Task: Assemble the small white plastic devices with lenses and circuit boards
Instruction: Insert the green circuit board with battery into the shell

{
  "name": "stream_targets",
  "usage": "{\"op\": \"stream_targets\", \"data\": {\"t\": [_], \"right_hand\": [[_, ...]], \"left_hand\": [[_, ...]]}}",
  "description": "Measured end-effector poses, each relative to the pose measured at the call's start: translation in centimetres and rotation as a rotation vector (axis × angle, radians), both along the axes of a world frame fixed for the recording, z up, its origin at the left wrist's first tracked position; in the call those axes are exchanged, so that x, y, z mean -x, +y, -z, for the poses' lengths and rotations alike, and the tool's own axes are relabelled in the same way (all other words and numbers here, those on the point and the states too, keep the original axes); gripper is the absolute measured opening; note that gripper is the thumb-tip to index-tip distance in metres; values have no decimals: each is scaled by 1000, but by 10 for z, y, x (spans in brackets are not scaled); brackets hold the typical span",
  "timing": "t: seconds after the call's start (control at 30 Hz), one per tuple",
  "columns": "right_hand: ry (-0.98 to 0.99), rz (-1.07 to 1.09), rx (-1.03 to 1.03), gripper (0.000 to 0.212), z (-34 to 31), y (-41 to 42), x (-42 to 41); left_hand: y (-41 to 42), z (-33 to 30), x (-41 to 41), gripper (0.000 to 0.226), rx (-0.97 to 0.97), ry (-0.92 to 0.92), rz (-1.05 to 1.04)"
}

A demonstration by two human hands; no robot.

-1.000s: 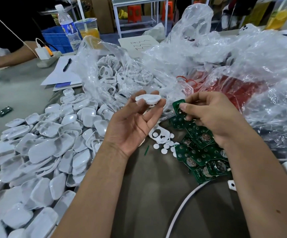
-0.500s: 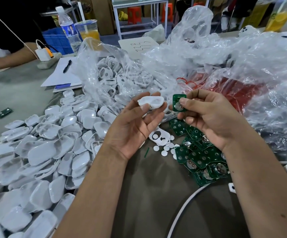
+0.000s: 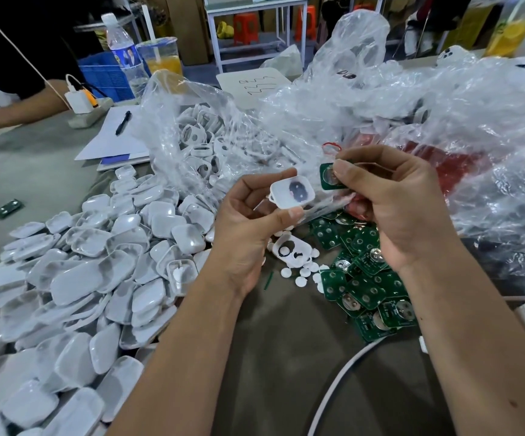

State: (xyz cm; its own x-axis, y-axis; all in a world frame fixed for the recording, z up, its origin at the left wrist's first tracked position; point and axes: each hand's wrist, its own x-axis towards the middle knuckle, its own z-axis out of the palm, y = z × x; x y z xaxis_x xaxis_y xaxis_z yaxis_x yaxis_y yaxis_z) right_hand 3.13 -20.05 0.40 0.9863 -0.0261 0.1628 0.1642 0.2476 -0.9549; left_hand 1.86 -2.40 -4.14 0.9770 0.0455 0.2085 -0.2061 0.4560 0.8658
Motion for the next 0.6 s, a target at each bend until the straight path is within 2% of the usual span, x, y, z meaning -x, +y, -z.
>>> {"op": "stream_targets", "data": {"t": [0.13, 0.33, 0.6], "right_hand": [[-37, -3, 45, 12, 6, 8, -1], [-66, 11, 131, 6, 14, 11, -5], [-148, 64, 242, 9, 17, 13, -6]], "left_hand": [[-6, 1, 2, 49, -71, -1, -78], [-9, 2, 3, 49, -120, -25, -76], [-11, 0, 4, 44, -134, -43, -66]]}}
